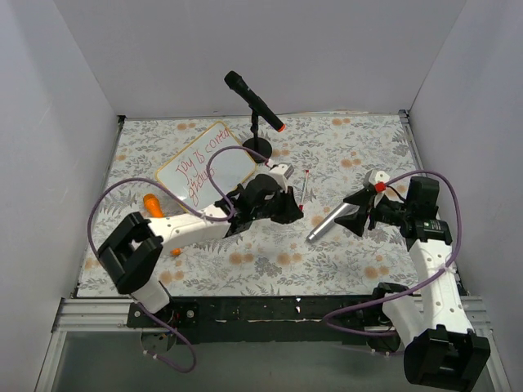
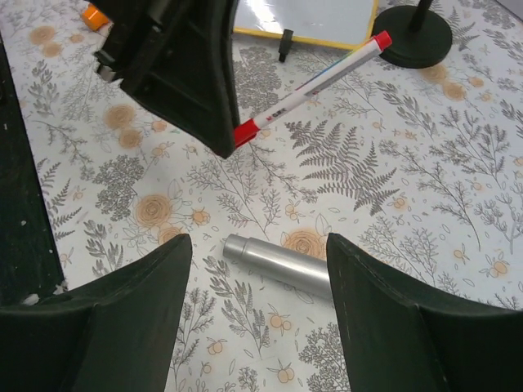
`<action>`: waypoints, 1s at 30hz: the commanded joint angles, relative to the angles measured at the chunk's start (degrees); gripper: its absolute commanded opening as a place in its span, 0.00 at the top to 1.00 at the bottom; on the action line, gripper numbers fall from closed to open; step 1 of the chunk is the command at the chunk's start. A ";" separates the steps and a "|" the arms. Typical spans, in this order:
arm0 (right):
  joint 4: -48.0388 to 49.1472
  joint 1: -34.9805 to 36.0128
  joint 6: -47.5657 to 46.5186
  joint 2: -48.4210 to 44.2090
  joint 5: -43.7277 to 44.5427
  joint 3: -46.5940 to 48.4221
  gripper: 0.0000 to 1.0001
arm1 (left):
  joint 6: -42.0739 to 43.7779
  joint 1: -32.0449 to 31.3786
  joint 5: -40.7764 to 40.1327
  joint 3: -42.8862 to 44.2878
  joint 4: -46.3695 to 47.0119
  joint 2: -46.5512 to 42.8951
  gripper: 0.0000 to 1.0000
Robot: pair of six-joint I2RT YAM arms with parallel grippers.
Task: Write a sentence on the whiteboard
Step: Put down the whiteboard marker at the center of the board.
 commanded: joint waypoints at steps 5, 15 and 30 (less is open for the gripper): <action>10.50 -6.19 5.99 -2.45 -2.52 -5.33 0.24 | 2.05 5.19 6.06 19.48 -18.46 20.19 1.00; 10.67 -8.30 6.52 -1.75 -2.60 -5.86 0.24 | 4.42 7.22 4.83 31.72 -28.59 33.33 0.73; -11.10 -10.75 0.81 4.75 2.14 12.40 0.24 | 6.71 7.48 -2.02 14.95 -18.49 -3.35 0.18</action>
